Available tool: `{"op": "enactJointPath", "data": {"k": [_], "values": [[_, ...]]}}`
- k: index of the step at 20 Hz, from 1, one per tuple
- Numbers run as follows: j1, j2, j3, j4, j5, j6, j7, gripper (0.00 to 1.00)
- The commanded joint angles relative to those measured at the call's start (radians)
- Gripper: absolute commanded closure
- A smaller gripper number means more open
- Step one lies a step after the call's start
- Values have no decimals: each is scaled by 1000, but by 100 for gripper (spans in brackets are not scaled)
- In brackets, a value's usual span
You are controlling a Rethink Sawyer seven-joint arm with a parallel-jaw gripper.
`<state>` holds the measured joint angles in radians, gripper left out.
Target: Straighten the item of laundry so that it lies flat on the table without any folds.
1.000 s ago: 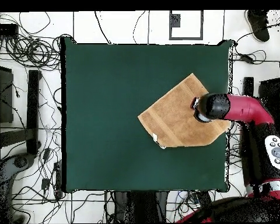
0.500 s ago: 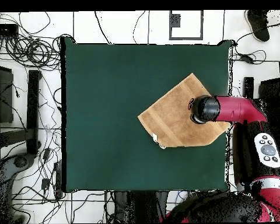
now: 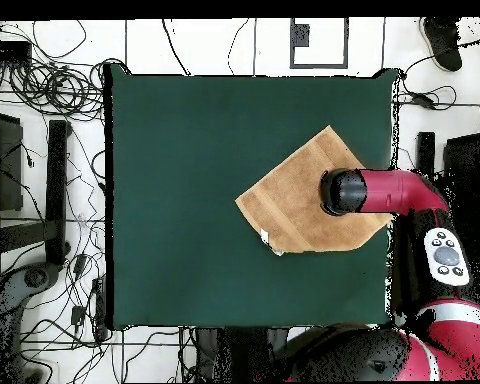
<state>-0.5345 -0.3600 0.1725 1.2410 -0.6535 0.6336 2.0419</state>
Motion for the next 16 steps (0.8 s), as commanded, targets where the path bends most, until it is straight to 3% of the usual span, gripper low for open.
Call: {"op": "enactJointPath", "data": {"k": [1,16], "values": [[126,49,-14,155,84,-33,268,0],[245,55,-112,167,223,-67,280,0]]}}
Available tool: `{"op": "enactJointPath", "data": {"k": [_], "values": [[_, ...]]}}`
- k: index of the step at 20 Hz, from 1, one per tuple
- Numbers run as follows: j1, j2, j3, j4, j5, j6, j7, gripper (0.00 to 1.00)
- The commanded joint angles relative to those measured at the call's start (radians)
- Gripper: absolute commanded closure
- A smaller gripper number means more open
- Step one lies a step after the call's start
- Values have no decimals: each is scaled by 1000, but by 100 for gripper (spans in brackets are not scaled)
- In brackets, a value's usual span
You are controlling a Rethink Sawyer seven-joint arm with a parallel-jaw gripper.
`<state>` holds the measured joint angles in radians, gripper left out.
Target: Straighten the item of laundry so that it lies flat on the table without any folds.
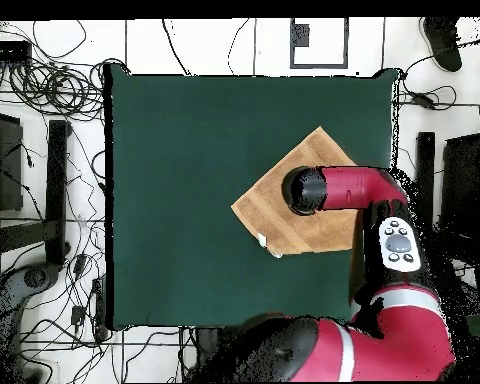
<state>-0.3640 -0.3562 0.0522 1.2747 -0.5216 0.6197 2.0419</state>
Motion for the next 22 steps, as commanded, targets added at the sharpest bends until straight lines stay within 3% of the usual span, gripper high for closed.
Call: {"op": "enactJointPath", "data": {"k": [1,15,18,22], "values": [[78,52,2,136,99,-59,284,0],[94,-90,-49,239,213,3,204,0],[100,-128,-62,246,228,71,168,0],[89,-138,-53,261,256,74,149,0]]}}
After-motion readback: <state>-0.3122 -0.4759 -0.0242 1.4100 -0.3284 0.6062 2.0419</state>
